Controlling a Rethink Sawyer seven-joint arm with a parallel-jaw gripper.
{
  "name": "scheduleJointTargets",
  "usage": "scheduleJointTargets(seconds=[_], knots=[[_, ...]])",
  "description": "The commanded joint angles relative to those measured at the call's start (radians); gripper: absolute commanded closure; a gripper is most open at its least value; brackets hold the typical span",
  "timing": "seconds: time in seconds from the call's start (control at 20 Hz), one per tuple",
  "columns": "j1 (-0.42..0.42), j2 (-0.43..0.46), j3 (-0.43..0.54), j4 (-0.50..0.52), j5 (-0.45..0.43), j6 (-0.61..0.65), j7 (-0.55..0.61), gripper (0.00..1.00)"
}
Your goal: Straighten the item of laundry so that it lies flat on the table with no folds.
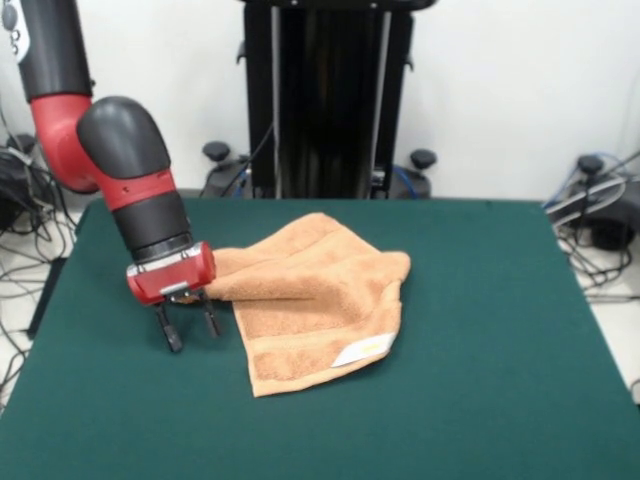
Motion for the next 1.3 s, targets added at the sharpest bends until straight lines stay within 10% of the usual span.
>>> scheduleJointTargets(seconds=[0.05, 1.3], knots=[[0.009, 0.111, 0.040, -0.080, -0.003, 0.075, -0.026, 0.00], [-0.025, 0.236, 0.125, -0.052, 0.046, 0.219, -0.099, 0.00]])
